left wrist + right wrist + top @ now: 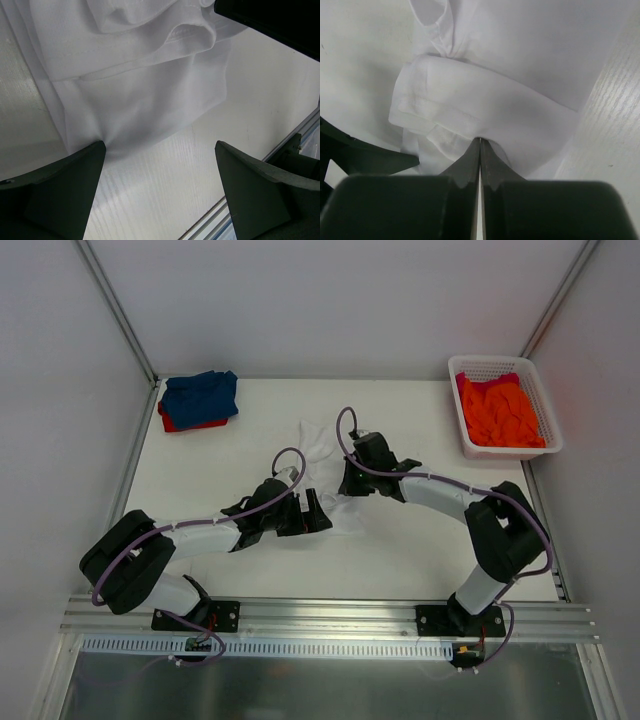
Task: Fold and stack the t-shirts
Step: Fold the tshirt
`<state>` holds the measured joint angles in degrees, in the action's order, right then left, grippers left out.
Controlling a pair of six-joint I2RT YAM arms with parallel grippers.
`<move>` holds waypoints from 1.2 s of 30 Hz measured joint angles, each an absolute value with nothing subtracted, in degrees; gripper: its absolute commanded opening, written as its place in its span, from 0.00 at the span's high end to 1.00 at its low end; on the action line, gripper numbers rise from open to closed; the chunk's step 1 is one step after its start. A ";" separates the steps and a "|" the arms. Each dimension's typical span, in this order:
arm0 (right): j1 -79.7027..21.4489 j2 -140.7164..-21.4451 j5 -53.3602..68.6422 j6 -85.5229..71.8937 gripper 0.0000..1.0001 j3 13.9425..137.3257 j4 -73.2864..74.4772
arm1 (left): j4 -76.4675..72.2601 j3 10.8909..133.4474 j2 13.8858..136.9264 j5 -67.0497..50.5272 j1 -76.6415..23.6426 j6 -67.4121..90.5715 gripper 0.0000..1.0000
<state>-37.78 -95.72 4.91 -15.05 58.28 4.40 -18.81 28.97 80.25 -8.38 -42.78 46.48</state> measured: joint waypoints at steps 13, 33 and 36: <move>-43.22 -90.94 4.95 -15.46 1.00 58.24 5.93 | -18.81 28.97 80.25 -8.36 -42.78 46.48 0.06; -44.95 -96.42 5.41 -17.45 1.00 55.24 2.42 | -18.79 28.97 80.25 -8.36 -42.78 46.48 0.06; -44.95 -96.97 5.41 -17.47 1.00 55.24 1.89 | -18.79 28.97 80.25 -8.36 -42.78 46.48 0.06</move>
